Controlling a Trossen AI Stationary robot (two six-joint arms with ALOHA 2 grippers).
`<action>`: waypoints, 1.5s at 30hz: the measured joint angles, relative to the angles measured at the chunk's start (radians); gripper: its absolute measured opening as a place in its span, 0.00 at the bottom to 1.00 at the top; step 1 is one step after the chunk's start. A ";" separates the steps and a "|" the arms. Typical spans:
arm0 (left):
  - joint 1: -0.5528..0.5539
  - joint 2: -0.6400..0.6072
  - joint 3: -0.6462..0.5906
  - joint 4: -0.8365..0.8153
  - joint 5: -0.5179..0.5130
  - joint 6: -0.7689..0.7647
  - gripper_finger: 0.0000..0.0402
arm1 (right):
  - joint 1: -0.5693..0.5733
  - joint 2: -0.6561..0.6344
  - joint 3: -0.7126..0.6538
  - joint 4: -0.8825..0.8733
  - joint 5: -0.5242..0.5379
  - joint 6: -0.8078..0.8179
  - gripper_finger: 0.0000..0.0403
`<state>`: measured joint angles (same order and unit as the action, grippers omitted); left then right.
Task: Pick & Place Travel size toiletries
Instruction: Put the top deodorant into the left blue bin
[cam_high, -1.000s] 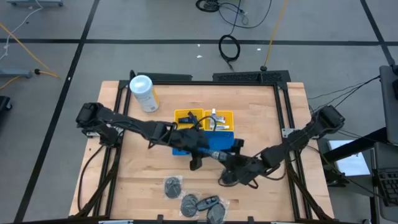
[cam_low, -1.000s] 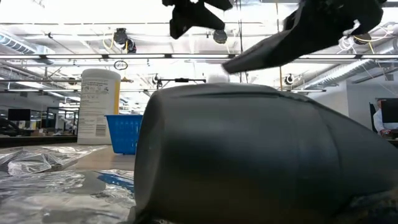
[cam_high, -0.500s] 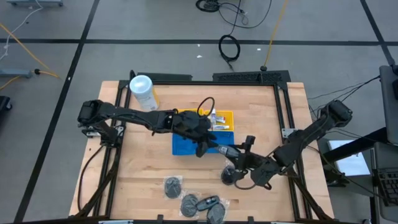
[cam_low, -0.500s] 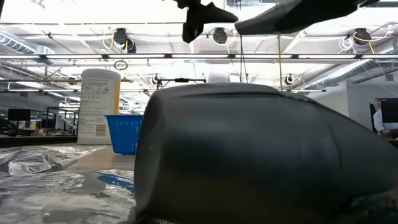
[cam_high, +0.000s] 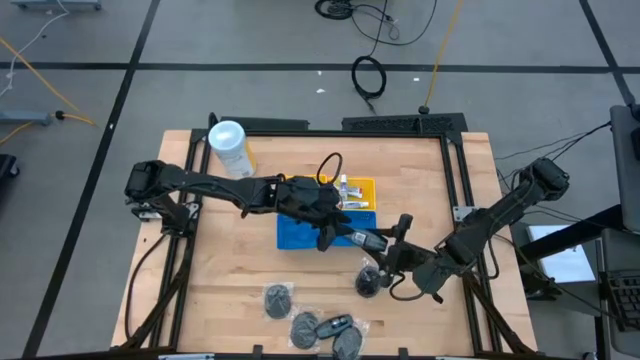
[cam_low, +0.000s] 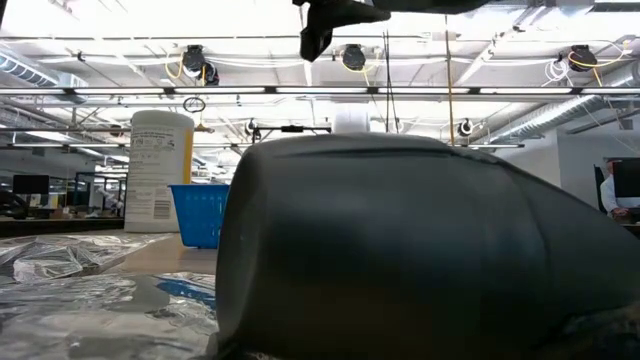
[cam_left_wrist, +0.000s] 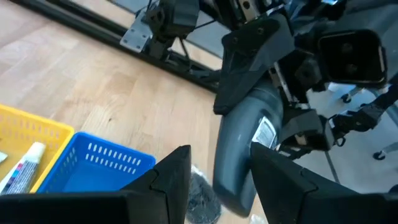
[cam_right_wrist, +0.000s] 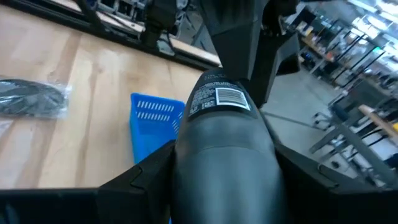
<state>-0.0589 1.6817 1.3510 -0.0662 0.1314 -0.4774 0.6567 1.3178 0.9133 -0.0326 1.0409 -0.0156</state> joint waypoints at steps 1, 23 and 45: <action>0.000 0.000 0.000 0.009 0.000 0.000 0.40 | 0.000 0.000 0.000 0.011 0.008 -0.017 0.50; 0.015 0.002 -0.002 0.190 0.080 0.004 0.40 | -0.008 -0.023 0.000 0.159 0.114 -0.196 0.50; 0.015 -0.002 0.000 0.239 0.130 0.000 0.40 | -0.068 -0.021 0.000 0.357 0.107 -0.439 0.50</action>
<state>-0.0441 1.6798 1.3510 0.1725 0.2613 -0.4770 0.5892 1.2964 0.9134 0.3246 1.1481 -0.4547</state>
